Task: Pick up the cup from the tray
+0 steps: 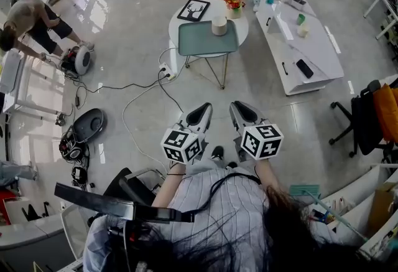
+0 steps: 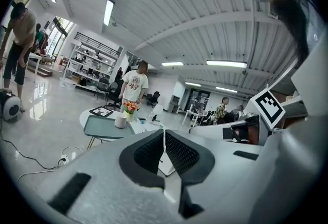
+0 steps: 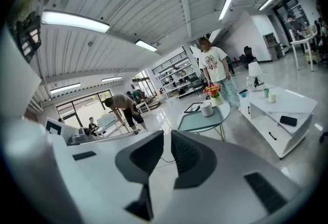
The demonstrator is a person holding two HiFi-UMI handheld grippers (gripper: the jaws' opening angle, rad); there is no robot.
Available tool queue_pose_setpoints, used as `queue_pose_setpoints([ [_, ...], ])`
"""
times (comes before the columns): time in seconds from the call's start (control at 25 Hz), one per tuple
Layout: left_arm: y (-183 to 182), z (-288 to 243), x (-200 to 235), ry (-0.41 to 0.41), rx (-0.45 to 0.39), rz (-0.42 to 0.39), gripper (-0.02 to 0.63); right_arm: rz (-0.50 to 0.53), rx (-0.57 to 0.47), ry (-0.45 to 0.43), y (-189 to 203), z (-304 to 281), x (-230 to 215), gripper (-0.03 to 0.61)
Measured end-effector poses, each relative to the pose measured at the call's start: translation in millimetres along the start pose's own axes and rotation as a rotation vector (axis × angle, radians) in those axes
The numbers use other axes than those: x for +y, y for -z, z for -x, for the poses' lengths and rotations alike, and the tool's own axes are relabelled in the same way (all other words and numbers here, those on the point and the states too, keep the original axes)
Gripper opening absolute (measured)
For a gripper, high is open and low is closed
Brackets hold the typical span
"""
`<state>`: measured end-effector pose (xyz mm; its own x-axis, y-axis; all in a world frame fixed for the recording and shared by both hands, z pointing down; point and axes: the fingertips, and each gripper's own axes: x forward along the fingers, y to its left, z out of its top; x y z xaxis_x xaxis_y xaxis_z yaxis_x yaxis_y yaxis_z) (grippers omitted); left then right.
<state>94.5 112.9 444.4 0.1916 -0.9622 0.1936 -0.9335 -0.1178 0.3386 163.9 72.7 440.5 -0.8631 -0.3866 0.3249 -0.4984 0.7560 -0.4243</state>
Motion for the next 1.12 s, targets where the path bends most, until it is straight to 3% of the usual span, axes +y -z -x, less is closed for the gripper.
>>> queue_pose_setpoints([
  [0.44, -11.9, -18.1, 32.1, 0.021, -0.006, 0.022, 0.014, 0.006, 0.018, 0.036, -9.8, -31.9, -7.9, 0.060],
  [0.92, -9.5, -32.1, 64.0, -0.019, 0.003, 0.051, 0.014, -0.010, 0.054, 0.014, -13.5, -71.1, -18.7, 0.060],
  [1.12, -14.5, -48.8, 84.5, -0.044, 0.014, 0.049, 0.014, -0.049, 0.053, 0.037, -25.0, -93.1, -47.3, 0.060],
])
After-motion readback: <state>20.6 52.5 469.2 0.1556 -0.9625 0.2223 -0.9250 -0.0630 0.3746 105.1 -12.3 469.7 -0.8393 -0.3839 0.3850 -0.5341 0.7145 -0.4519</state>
